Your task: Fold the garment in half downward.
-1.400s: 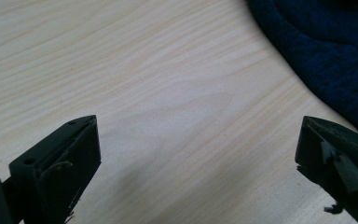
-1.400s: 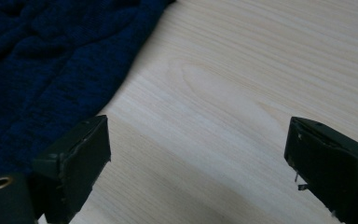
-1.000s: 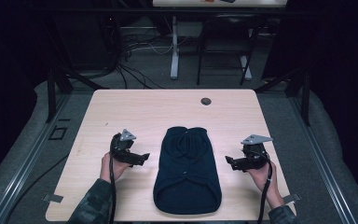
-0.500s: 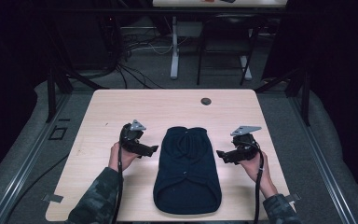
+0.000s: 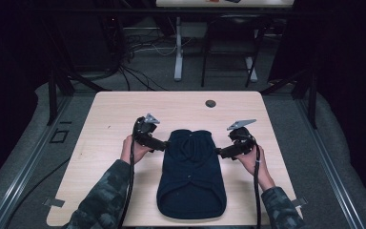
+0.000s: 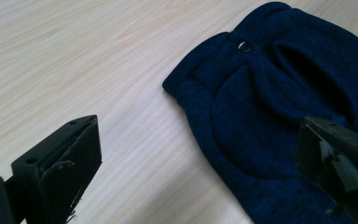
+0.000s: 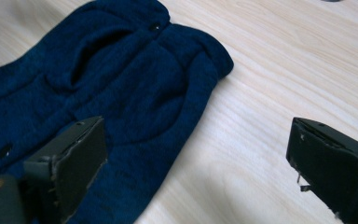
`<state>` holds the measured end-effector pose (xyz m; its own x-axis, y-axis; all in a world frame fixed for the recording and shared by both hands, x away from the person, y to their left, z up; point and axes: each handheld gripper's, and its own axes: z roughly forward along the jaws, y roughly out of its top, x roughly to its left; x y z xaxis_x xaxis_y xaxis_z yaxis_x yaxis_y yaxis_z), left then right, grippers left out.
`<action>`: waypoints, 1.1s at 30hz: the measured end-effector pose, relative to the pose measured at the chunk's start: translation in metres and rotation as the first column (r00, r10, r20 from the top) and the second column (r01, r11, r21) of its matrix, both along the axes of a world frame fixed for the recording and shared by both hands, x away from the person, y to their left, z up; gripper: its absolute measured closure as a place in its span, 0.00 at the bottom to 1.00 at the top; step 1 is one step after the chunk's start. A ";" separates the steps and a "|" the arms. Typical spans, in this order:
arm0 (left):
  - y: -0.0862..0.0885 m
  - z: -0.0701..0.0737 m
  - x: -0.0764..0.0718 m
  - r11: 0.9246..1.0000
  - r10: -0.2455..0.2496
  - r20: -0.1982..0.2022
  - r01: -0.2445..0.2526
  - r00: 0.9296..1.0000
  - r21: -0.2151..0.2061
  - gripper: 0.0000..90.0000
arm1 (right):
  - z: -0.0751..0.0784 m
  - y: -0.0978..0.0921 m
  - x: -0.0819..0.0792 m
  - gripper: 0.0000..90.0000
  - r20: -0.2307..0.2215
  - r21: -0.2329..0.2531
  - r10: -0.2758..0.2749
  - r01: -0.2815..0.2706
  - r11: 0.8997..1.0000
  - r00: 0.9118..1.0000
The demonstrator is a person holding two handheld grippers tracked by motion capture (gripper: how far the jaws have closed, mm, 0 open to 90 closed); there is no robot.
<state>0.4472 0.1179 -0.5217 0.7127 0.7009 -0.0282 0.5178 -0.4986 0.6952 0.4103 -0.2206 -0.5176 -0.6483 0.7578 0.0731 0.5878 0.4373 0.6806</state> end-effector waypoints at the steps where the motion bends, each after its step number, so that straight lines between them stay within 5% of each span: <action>1: 0.000 0.000 0.000 1.000 0.000 0.000 0.000 1.000 0.000 0.02 | 0.000 0.000 0.000 0.03 0.000 0.000 0.000 0.000 1.000 1.000; 5: -0.009 -0.005 0.006 1.000 -0.019 -0.034 0.019 0.999 0.008 0.01 | -0.002 0.005 0.009 0.00 -0.029 0.034 0.003 -0.002 0.999 1.000; 18: -0.018 -0.017 0.030 0.999 0.032 -0.090 -0.034 0.995 -0.022 0.00 | -0.009 0.027 0.035 0.05 -0.045 -0.005 -0.006 0.006 1.000 0.999; 24: -0.025 -0.022 0.042 0.999 0.032 -0.122 -0.031 0.992 0.010 0.01 | -0.013 0.030 0.053 0.16 -0.088 0.021 -0.037 0.039 0.999 0.995; 30: -0.035 -0.027 0.053 0.994 0.098 -0.111 -0.091 0.989 0.065 0.05 | -0.026 0.040 0.064 0.32 -0.080 -0.064 -0.065 0.060 0.996 0.995; 33: -0.040 -0.030 0.056 0.993 0.102 -0.115 -0.094 0.988 0.074 0.07 | -0.030 0.040 0.067 0.34 -0.081 -0.064 -0.073 0.067 0.996 0.994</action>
<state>0.5034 0.0780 -0.5519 0.6348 0.7705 -0.0579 0.6430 -0.4853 0.5924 0.4775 -0.1804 -0.5472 -0.5872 0.8059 0.0765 0.6720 0.4326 0.6011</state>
